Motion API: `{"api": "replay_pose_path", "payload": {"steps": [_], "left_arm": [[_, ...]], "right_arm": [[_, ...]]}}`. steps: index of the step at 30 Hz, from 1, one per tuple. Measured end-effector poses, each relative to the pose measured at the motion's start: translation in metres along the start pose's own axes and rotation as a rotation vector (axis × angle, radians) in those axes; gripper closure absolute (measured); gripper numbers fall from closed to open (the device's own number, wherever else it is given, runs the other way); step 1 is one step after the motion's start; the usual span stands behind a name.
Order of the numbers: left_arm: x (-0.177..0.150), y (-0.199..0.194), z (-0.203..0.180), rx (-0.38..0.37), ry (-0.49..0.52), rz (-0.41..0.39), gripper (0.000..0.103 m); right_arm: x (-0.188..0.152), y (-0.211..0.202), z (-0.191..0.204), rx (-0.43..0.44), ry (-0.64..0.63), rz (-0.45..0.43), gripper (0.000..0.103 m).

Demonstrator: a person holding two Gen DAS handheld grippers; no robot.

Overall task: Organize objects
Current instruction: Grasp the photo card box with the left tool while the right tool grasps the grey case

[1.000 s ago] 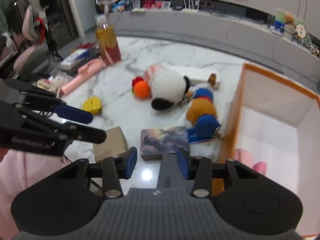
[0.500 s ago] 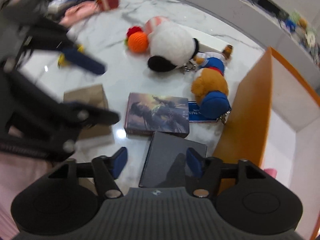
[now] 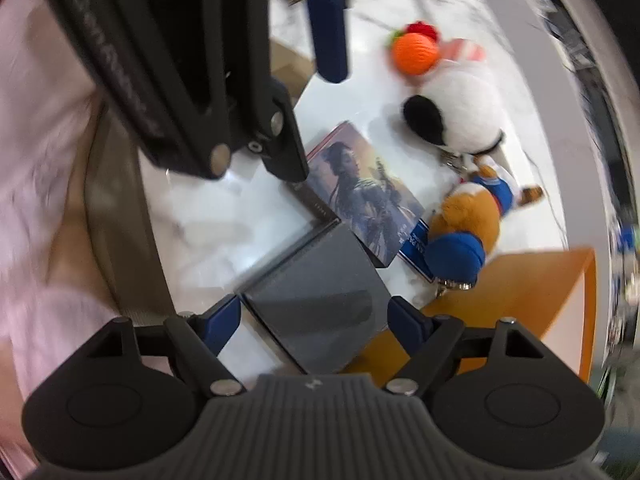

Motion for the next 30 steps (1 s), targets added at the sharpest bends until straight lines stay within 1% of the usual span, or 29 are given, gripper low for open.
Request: {"api": "replay_pose_path", "payload": {"steps": [3,6,8,10,13,18,21,22,25,26,30], "left_arm": [[0.004,0.008,0.002,-0.011,0.051,0.025,0.033],[0.009,0.018,0.005,-0.020,0.108,0.050,0.030],[0.013,0.026,0.007,-0.024,0.142,0.068,0.027],[0.016,0.034,0.009,-0.037,0.175,0.094,0.027],[0.018,0.048,0.013,-0.038,0.207,0.130,0.027],[0.022,0.061,0.013,-0.067,0.223,0.151,0.027],[0.021,0.069,0.010,-0.077,0.239,0.173,0.027],[0.020,0.071,0.010,-0.073,0.242,0.182,0.027],[0.018,0.075,0.012,-0.070,0.213,0.192,0.034],[0.019,0.074,0.013,-0.062,0.198,0.190,0.036],[0.017,0.071,0.017,-0.038,0.119,0.189,0.037]], "right_arm": [[-0.001,0.007,-0.007,0.052,-0.072,0.019,0.019],[0.000,0.012,-0.012,0.115,-0.087,0.035,0.019],[0.001,0.014,-0.014,0.143,-0.091,0.043,0.019],[0.003,0.015,-0.015,0.166,-0.084,0.049,0.018],[0.004,0.016,-0.016,0.175,-0.084,0.052,0.016],[0.006,0.016,-0.016,0.163,-0.050,0.040,0.015],[0.007,0.017,-0.014,0.147,-0.042,0.029,0.012],[0.008,0.019,-0.012,0.138,-0.047,0.032,0.012],[0.010,0.018,-0.010,0.125,-0.054,0.041,0.013],[0.010,0.018,-0.011,0.125,-0.039,0.041,0.014],[0.011,0.014,-0.019,0.136,0.085,0.029,0.016]]}}
Point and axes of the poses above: each gripper's, at about its wrist camera, not at the fingertips, and y roughly the way its jaws point, z to its left, x to its top, the point moved 7 cm from there along y, roughly the way its jaws point, and after that the axes turned 2 degrees about -x, right-handed, at the moved point
